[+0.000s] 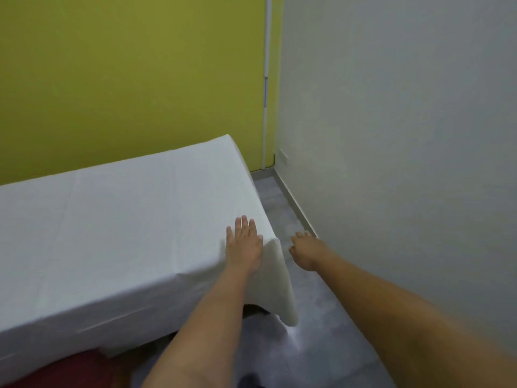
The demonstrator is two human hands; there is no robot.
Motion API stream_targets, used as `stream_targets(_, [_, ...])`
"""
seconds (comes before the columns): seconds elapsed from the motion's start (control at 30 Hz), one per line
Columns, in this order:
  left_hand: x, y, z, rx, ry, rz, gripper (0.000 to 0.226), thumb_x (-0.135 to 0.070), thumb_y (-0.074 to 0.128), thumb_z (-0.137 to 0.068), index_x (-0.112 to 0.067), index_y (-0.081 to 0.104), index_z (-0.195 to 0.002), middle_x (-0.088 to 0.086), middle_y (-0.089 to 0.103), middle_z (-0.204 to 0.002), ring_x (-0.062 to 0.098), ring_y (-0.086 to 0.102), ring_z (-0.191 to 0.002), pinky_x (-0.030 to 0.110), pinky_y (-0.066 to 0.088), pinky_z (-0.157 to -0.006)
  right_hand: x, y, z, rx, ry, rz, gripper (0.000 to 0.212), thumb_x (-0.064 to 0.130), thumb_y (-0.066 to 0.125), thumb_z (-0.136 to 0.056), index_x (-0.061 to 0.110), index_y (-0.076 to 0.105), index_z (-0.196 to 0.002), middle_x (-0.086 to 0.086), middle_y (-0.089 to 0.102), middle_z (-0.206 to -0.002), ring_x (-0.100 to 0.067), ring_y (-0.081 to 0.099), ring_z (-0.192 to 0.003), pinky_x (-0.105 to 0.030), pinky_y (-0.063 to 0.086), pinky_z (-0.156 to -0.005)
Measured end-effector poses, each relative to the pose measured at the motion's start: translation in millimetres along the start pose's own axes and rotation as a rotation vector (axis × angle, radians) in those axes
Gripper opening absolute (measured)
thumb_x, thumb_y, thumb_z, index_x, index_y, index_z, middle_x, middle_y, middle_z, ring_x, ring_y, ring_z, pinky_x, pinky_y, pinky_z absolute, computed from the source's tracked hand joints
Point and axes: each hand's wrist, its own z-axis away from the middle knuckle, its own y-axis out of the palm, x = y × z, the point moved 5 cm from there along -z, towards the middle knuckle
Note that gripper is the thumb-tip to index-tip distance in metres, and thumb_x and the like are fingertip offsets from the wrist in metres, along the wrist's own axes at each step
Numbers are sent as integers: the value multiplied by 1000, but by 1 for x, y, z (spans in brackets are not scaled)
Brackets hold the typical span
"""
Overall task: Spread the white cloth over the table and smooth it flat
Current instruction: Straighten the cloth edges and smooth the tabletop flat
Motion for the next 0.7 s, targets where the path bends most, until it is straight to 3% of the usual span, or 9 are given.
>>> stream_targets(0.37, [20,-19,-142,15,-140,-38,55,-34,13,-103,-8,7,-151,12,2,-160,26,-1,-148,46,1,-118,-4,-61,-130,-3,-124,6,51,18,28,-100,3,20,-149,-14,15,-159,-31,14,-146,-44,16,-118])
stream_targets(0.53, [21,-23,-193,55,-176,-24,55,-33,13,-103,-7,5,-151,12,1,-160,25,-1,-148,45,1,-118,-12,-79,-188,30,-157,-10,50,21,30,-99,3,25,-146,-14,24,-155,-32,25,-141,-42,25,-113])
stream_targets(0.7, [44,-32,-253,64,-323,21,57,-36,11,-103,-8,3,-152,10,-1,-161,24,-3,-148,44,-1,-118,-12,-93,-264,123,-227,-108,45,20,34,-99,4,32,-141,-15,39,-144,-32,44,-128,-38,38,-104])
